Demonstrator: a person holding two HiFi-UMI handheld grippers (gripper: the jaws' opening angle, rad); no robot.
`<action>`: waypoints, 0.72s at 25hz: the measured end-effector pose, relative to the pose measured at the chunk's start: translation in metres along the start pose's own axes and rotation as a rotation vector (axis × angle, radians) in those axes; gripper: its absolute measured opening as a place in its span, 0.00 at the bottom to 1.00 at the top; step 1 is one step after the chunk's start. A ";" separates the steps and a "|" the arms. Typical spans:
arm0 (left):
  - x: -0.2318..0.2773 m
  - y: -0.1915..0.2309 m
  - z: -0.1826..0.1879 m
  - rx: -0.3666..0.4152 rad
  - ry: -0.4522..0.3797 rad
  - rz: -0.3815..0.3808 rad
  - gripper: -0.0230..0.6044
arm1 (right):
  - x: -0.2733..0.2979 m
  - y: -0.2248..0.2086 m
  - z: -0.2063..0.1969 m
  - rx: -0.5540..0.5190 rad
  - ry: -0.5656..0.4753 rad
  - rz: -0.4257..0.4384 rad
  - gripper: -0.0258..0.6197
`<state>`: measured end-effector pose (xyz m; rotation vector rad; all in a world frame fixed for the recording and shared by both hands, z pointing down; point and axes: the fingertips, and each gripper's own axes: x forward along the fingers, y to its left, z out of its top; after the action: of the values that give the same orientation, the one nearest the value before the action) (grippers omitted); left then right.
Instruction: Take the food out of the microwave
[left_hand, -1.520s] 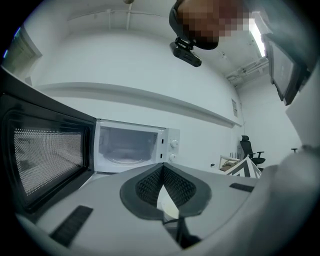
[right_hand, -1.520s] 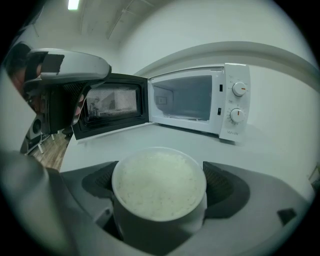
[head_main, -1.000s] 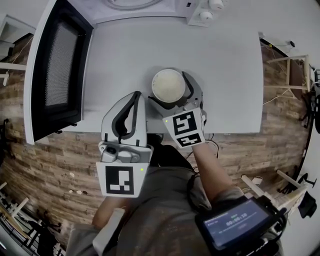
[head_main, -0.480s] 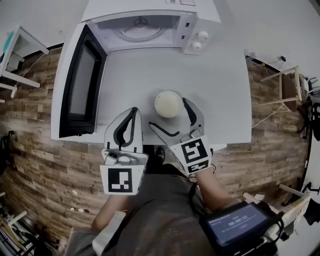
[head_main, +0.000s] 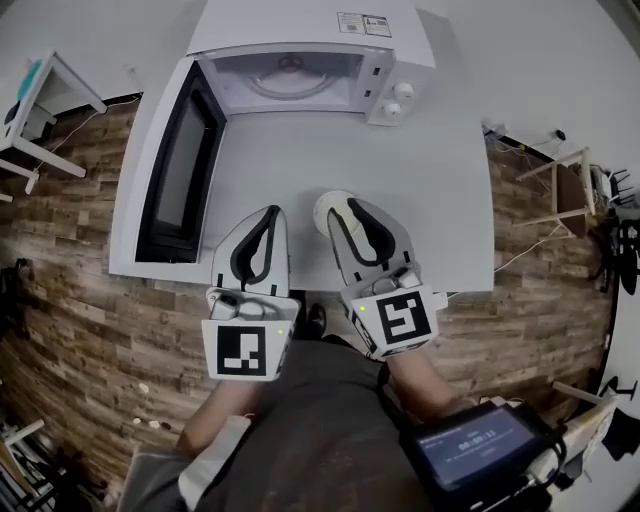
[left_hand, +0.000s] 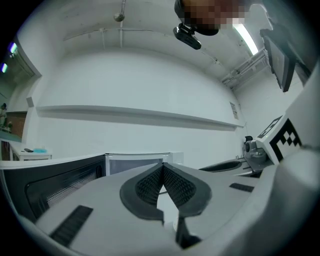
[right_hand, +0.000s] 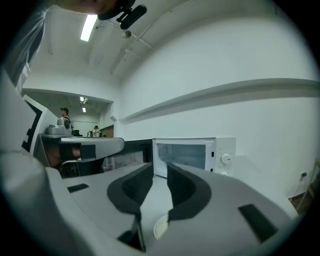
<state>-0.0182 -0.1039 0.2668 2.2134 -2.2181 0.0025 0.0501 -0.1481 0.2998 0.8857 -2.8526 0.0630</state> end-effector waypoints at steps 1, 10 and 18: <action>0.001 -0.001 0.002 -0.001 -0.006 0.000 0.05 | -0.001 -0.001 0.003 -0.005 -0.009 -0.008 0.15; 0.002 -0.004 0.012 -0.015 -0.010 0.014 0.05 | -0.008 -0.011 0.028 -0.033 -0.073 -0.046 0.05; 0.003 -0.012 0.020 0.004 -0.021 0.006 0.05 | -0.013 -0.016 0.038 -0.043 -0.102 -0.060 0.05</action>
<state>-0.0066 -0.1066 0.2468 2.2188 -2.2374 -0.0170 0.0646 -0.1572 0.2603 0.9917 -2.9057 -0.0517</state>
